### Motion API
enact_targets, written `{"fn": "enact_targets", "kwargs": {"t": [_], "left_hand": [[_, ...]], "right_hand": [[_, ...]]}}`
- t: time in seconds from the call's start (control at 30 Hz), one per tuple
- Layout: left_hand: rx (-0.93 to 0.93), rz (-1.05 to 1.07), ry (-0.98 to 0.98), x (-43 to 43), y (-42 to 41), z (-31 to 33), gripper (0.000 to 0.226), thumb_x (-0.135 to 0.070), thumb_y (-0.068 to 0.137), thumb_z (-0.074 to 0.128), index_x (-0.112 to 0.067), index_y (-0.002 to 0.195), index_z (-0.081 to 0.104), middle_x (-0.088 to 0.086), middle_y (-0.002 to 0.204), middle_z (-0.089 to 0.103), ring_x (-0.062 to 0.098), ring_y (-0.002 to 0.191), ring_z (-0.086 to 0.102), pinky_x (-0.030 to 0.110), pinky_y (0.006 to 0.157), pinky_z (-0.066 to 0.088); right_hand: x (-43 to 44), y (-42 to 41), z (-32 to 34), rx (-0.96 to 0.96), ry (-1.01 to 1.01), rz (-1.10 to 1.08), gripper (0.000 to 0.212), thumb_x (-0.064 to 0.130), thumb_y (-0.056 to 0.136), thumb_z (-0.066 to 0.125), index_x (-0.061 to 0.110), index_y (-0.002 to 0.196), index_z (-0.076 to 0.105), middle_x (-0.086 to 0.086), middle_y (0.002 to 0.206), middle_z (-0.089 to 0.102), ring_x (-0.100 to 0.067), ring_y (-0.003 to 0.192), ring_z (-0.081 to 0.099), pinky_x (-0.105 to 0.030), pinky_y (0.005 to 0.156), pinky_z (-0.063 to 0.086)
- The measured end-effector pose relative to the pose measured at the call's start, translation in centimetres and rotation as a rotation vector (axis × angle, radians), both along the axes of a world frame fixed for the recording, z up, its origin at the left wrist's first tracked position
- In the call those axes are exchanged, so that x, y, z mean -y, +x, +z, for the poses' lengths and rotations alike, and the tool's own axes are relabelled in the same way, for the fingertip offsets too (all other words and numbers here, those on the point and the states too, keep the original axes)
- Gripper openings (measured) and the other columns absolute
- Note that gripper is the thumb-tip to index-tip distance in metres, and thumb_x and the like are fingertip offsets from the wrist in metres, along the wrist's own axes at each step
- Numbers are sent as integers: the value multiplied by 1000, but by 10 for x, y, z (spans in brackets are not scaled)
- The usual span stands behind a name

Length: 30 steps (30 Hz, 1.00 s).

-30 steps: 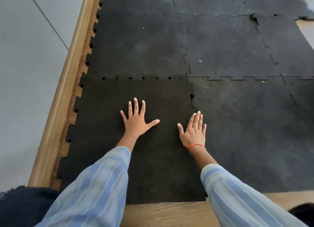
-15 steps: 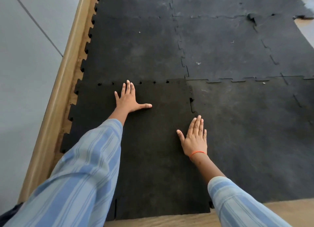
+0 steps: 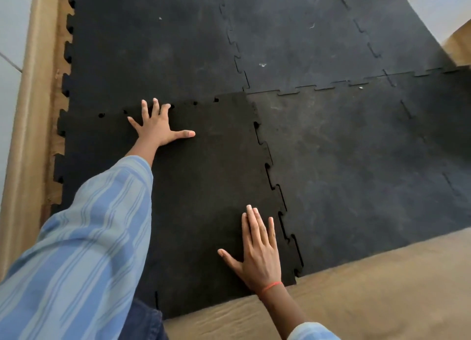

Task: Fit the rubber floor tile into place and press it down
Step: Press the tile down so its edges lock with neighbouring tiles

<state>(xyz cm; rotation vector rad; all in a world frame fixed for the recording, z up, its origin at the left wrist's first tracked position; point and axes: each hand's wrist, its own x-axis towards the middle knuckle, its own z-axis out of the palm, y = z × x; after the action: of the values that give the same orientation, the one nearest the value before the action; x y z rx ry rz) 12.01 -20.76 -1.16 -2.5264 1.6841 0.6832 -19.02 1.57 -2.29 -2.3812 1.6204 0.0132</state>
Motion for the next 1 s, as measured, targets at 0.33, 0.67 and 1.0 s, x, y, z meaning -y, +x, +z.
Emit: {"fn": "enact_targets", "kwargs": {"t": [0.33,0.67,1.0], "left_hand": [[-45,16,-44,-3,-3,2,110,-79,59,63,-26,147,24,1,162,1,28,146,-13,73,107,0],[-63,29,-39,7,-11,3,115,-77,62,65,-17,149,20,-3,161,8,18,148,-1,71,109,1],[-32,24,7,10,-15,11,117,-75,62,67,-14,150,19,1,161,12,21,148,3,71,108,1]], "right_hand": [[-30,-16,-2,32,-15,277,120,91,64,42,1,143,42,-14,155,33,-26,146,26,-58,113,20],[-21,-32,-4,-101,-28,484,115,87,67,42,0,143,40,-19,155,32,-31,146,24,-70,107,26],[-9,-54,-9,-115,-90,532,110,87,74,32,2,144,40,-15,155,33,-30,146,24,-72,106,24]]}}
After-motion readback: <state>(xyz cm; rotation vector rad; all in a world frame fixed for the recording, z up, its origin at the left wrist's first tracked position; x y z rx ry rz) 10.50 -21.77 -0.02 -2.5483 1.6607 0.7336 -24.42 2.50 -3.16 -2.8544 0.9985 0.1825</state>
